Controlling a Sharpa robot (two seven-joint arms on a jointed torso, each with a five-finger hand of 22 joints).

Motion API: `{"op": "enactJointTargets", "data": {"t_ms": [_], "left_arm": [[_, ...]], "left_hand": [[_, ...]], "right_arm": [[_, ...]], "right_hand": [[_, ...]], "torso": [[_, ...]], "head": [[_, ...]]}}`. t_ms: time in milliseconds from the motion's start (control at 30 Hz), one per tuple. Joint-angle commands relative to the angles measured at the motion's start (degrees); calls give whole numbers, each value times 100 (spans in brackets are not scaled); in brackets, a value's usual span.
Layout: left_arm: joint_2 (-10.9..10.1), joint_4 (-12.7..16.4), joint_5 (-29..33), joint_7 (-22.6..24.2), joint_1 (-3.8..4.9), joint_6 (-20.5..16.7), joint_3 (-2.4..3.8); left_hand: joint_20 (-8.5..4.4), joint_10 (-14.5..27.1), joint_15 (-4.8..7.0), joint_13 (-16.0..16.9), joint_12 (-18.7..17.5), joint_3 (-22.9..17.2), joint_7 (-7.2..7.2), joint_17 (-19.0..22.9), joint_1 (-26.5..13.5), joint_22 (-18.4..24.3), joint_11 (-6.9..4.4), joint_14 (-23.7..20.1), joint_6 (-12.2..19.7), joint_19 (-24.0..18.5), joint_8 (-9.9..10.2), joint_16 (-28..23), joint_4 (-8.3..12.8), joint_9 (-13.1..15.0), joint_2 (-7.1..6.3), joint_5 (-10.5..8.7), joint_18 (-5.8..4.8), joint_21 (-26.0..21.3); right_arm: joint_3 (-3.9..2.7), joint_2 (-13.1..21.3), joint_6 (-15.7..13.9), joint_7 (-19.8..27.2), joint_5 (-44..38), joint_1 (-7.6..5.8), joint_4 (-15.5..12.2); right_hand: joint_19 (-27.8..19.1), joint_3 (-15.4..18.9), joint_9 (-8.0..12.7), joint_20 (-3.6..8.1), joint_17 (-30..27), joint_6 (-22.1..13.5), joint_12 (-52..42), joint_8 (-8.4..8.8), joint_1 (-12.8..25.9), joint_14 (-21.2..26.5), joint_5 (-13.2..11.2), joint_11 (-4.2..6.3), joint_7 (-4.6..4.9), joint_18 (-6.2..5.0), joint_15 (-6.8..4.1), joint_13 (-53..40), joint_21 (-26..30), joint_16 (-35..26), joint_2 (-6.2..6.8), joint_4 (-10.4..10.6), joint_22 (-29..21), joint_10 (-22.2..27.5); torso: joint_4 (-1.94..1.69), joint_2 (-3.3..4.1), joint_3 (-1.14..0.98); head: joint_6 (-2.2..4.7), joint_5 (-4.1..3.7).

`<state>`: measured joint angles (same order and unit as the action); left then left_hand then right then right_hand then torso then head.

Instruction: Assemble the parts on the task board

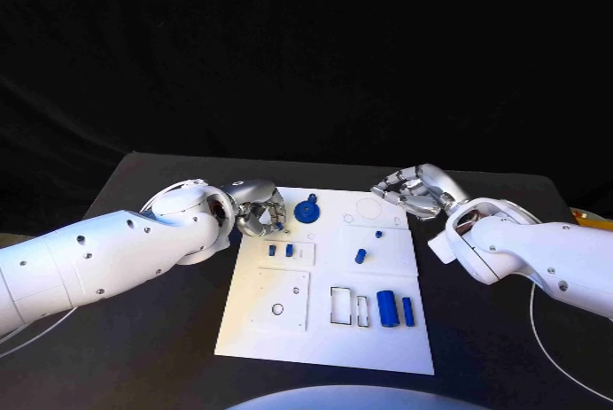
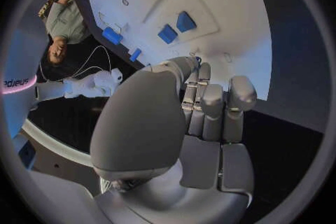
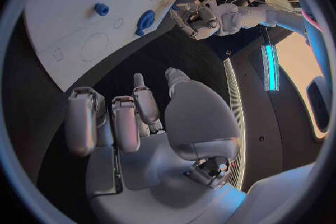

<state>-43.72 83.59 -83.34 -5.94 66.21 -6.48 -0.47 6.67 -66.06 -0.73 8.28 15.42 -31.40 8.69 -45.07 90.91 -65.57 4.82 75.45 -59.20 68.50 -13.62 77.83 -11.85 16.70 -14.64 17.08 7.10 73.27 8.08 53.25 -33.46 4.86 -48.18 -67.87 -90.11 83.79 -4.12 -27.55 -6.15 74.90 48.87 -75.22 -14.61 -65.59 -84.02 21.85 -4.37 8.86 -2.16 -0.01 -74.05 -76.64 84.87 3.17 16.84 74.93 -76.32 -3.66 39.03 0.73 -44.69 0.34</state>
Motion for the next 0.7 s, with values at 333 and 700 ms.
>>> {"op": "enactJointTargets", "data": {"t_ms": [333,700], "left_arm": [[151,-133,60,21,-7,155,-4],[225,-165,61,45,-22,150,-11]], "left_hand": [[-2,-54,1,-1,-27,-38,14,12,-59,4,2,9,-47,40,-28,1,17,11,-3,6,-58,19],[-3,-57,1,-1,-33,-43,14,9,-64,1,2,11,-48,42,-27,-1,18,12,-2,5,-58,20]], "right_arm": [[1,-5,22,30,-35,8,-8],[1,-7,21,29,-35,8,-11]], "right_hand": [[2,32,-5,47,248,-33,-23,-24,-4,-313,20,37,-13,-92,-28,-7,22,-37,-46,-13,786,-8],[2,32,-5,47,248,-33,-23,-24,-4,-313,20,37,-13,-92,-28,-7,22,-37,-46,-13,786,-8]], "torso": [[15,11,-7],[14,8,-8]], "head": [[-9,13],[-23,3]]}}
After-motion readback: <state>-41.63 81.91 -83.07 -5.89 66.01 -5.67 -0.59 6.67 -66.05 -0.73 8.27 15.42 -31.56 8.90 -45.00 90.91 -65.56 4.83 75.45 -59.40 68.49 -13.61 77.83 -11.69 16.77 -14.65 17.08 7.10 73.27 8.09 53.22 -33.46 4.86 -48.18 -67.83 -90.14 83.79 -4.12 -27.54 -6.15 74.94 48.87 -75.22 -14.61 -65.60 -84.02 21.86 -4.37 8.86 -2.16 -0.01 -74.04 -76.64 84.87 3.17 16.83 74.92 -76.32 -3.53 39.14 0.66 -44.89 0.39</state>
